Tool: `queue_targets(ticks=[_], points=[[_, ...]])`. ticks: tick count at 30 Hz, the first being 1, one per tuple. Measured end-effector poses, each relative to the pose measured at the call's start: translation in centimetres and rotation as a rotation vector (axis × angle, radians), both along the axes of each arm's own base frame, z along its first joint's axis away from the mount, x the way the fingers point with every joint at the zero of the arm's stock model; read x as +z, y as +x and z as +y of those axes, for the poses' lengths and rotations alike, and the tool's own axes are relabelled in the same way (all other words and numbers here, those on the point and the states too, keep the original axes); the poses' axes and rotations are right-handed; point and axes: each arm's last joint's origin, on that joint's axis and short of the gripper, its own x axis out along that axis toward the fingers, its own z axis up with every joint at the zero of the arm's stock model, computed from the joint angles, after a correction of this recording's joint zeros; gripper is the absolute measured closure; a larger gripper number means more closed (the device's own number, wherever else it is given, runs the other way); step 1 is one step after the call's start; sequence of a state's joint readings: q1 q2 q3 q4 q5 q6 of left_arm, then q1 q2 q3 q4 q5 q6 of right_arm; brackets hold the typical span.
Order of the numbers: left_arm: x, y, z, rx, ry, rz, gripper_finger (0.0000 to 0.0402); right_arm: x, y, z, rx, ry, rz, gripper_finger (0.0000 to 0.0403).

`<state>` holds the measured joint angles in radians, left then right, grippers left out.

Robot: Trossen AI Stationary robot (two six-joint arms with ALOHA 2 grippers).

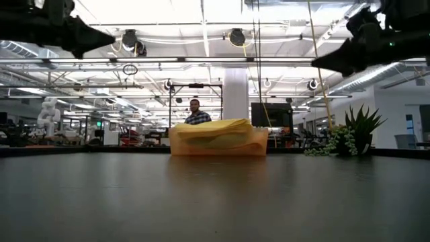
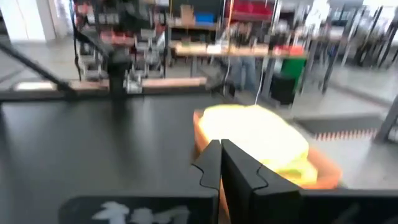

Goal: Fold microfiber towels
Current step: Return to Home Position

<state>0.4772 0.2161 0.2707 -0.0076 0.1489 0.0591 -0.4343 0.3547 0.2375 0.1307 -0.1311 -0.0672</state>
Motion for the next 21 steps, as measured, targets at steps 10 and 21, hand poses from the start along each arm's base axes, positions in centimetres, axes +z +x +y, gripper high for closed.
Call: queue_targets(ticks=[10,21], points=[[-2.4,-1.9,-1.0,0.010,-0.108,0.038,0.0391,-1.5,-1.6,1.1,0.096,0.063,0.008,0.0403],[-6.8,-0.1,-0.3,-0.063,-0.219,-0.057,0.0395,-3.6,-2.0,1.7,0.250,0.088,-0.087,0.0403]])
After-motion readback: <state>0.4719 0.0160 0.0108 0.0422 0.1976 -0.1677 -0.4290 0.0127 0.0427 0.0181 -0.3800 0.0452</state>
